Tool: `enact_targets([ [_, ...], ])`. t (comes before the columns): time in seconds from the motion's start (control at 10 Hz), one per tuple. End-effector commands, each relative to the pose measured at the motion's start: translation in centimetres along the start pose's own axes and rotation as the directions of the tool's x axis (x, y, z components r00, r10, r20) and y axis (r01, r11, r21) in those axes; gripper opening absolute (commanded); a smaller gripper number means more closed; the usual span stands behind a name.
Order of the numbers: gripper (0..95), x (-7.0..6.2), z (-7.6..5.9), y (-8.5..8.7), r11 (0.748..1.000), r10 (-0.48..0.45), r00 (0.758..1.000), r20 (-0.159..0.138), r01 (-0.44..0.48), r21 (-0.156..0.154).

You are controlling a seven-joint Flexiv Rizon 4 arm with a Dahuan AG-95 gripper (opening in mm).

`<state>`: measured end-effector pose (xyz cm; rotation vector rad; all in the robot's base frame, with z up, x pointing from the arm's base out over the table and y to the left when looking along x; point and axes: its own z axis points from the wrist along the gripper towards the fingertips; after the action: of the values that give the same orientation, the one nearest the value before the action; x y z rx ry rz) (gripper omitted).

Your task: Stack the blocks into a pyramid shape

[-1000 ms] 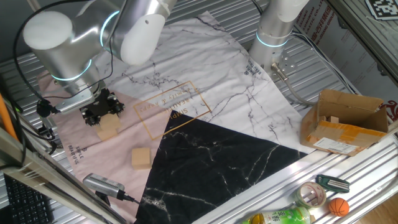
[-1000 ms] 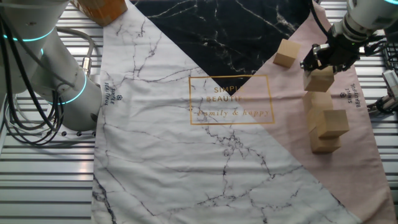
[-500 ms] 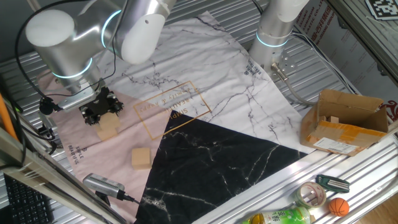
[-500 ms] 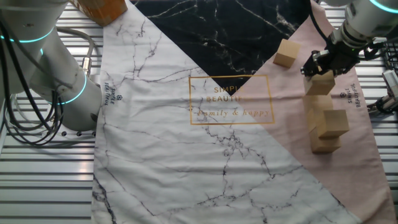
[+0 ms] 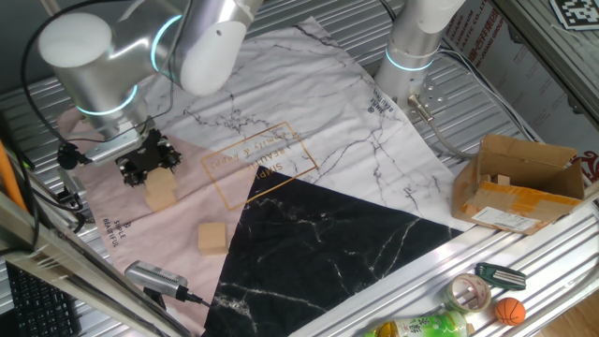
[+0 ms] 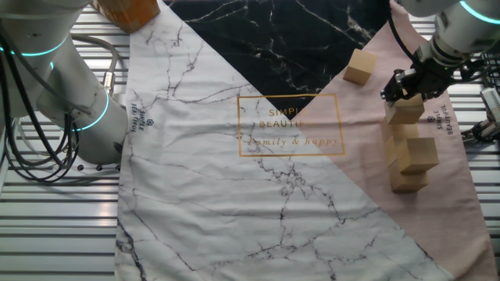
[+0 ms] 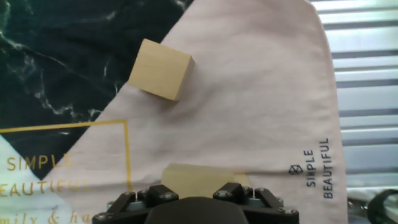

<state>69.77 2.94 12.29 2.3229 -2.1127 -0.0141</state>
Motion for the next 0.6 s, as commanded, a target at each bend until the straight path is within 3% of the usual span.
enact_targets([
  [0.1, 0.0, 0.15, 0.20, 0.05, 1.000, 0.002, 1.000, -0.002, -0.002, 0.015],
  [0.6, 0.0, 1.07, 0.83, 0.08, 0.999, 0.000, 1.000, 0.000, 0.000, 0.032],
])
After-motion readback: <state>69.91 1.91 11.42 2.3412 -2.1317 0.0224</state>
